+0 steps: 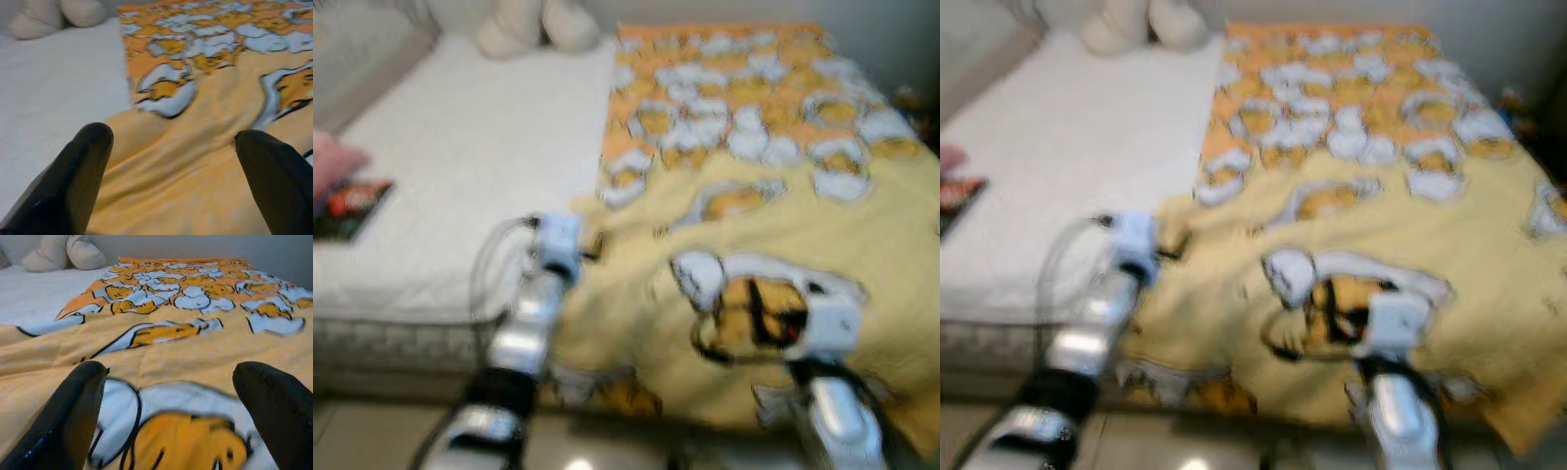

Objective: Clean up the room

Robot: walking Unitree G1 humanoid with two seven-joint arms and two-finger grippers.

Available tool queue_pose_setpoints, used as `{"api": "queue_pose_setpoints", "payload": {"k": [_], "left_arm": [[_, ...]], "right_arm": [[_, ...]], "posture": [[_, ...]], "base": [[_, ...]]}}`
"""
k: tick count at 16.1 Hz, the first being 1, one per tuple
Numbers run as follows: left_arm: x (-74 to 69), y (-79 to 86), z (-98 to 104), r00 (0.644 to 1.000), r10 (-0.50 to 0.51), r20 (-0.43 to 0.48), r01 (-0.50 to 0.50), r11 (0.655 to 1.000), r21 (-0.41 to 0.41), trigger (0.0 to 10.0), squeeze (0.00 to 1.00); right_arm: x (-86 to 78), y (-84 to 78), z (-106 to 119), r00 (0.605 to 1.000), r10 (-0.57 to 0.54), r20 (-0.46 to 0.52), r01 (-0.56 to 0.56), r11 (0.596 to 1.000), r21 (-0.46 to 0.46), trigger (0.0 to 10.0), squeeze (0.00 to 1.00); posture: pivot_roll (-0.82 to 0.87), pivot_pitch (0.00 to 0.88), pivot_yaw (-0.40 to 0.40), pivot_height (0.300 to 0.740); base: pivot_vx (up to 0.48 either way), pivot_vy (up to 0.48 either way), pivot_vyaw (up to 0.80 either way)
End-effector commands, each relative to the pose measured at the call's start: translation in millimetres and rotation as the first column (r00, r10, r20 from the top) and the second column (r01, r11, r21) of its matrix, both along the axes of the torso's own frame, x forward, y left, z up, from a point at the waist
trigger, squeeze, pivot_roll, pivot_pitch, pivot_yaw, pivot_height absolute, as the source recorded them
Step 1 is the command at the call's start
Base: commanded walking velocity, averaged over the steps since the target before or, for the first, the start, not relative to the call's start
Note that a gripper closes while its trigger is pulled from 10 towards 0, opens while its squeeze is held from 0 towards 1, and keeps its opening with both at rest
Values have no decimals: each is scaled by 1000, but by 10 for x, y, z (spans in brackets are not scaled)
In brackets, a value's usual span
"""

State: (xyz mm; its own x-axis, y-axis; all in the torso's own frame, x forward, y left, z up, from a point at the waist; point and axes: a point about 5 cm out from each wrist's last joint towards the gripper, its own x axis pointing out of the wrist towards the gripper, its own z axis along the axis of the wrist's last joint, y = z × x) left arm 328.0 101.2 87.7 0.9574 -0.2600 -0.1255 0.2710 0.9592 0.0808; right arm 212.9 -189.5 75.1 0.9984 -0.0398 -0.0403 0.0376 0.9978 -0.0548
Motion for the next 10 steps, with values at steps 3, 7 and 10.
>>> {"api": "queue_pose_setpoints", "payload": {"k": [3, 7, 10], "left_arm": [[10, -95, 62, 996, -83, 17, 83, 997, 9, 10000, 0], [4, -381, -78, 978, -189, -85, 184, 981, -56, 10000, 0], [110, -571, -65, 966, -231, -118, 225, 973, -59, 10000, 0]], "right_arm": [[-77, 104, 42, 1000, 8, 10, -8, 1000, 12, 10000, 271], [-206, 53, 130, 998, -61, 27, 61, 998, 9, 10000, 271], [-388, 75, 176, 996, -90, 16, 90, 996, 3, 10000, 271]], "posture": [[-93, 115, 64, 740], [-125, 173, 82, 740], [-210, 229, 96, 740]], "base": [[0, 0, 0], [0, 0, 0], [0, 0, 0]]}}
